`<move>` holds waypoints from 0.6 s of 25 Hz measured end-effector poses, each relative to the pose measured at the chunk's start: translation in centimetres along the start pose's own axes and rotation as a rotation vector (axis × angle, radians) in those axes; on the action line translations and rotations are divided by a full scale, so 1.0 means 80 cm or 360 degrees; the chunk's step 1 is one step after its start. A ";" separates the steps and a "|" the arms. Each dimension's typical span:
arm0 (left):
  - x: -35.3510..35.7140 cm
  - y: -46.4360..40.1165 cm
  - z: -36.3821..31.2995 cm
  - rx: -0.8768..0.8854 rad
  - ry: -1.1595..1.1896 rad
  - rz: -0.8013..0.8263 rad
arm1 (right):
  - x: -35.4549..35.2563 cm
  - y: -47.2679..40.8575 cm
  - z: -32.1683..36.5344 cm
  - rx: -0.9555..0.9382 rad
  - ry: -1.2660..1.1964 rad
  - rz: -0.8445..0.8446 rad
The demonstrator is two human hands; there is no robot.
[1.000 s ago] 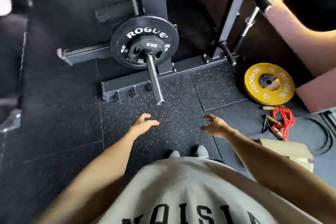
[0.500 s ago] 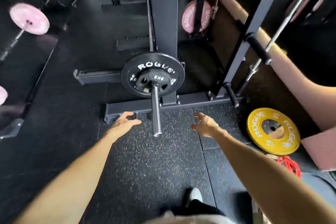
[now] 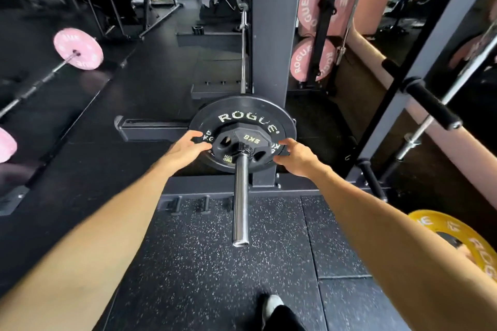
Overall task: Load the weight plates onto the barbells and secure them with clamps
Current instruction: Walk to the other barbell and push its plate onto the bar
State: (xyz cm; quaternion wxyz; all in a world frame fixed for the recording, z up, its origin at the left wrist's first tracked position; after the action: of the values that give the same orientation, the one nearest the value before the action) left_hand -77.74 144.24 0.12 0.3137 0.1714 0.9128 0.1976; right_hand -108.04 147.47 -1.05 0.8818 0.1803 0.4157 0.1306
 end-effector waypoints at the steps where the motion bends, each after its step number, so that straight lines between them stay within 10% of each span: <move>1: 0.000 -0.021 0.001 0.0014 -0.0014 -0.0013 | 0.004 -0.023 -0.002 -0.0023 0.0036 -0.0014; 15: 0.068 -0.290 0.120 0.0182 -0.0068 -0.0211 | 0.112 -0.282 -0.045 -0.0453 0.0165 -0.0209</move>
State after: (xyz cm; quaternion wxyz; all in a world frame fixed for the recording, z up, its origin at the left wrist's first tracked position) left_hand -80.03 129.02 -20.45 0.3351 0.1325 0.9250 0.1203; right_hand -103.49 131.30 -18.93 0.8824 0.0190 0.4490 0.1395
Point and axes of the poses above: each hand's wrist, its own y-axis away from the middle knuckle, its own x-axis out of the palm, z = x × y, the point moved 9 cm from there along -y, towards the middle knuckle, and after that the axes turned 14 degrees about z, right-handed, at the moved point
